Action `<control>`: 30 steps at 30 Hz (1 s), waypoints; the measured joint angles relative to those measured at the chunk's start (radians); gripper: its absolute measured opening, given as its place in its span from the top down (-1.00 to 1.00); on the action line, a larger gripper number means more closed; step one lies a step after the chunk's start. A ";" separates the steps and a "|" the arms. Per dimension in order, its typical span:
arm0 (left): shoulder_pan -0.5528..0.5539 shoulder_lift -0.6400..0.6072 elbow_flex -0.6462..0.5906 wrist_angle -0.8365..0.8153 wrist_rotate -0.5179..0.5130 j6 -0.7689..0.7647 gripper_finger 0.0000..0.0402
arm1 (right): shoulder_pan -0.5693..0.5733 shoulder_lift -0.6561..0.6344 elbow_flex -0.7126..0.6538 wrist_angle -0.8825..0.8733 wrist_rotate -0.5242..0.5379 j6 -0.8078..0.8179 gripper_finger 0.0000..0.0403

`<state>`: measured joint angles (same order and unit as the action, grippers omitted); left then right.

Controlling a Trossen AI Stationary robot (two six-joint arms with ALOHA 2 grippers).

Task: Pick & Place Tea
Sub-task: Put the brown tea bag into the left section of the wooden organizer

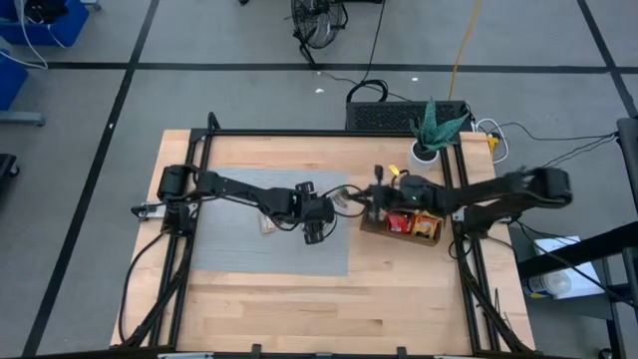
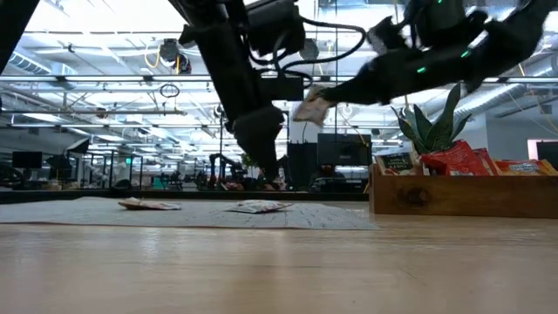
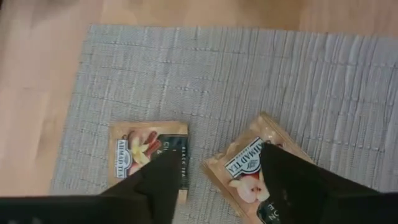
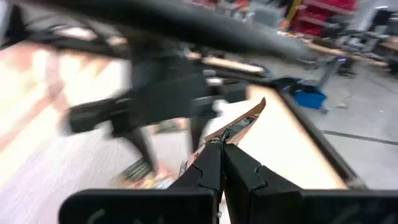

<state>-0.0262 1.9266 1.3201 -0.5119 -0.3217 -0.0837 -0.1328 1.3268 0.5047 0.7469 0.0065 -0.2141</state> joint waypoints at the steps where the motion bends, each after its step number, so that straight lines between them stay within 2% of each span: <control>1: 0.003 0.000 -0.011 0.011 0.002 0.004 -0.14 | 0.020 -0.046 -0.001 -0.076 0.006 -0.015 1.00; 7: 0.004 -0.030 -0.125 0.185 0.017 0.068 -0.29 | 0.165 -0.327 -0.001 -0.535 0.204 -0.042 1.00; 11: 0.004 -0.094 -0.212 0.368 0.119 0.110 -0.29 | 0.228 -0.434 -0.001 -0.731 0.256 -0.028 1.00; 16: 0.010 -0.217 -0.307 0.585 0.267 0.150 -0.23 | 0.236 -0.437 0.000 -0.852 0.214 -0.003 1.00; 19: 0.015 -0.281 -0.359 0.656 0.326 0.153 -0.22 | 0.233 -0.422 0.000 -0.923 0.201 0.020 1.00; 23: 0.014 -0.358 -0.403 0.684 0.347 0.129 -0.22 | 0.225 -0.409 -0.001 -0.962 0.230 0.036 1.00; 30: 0.014 -0.380 -0.424 0.703 0.346 0.101 -0.23 | 0.224 -0.347 -0.001 -0.943 0.229 0.015 1.00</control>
<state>-0.0124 1.5467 0.8960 0.1915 0.0246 0.0170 0.0910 0.9798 0.5037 -0.1957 0.2352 -0.1993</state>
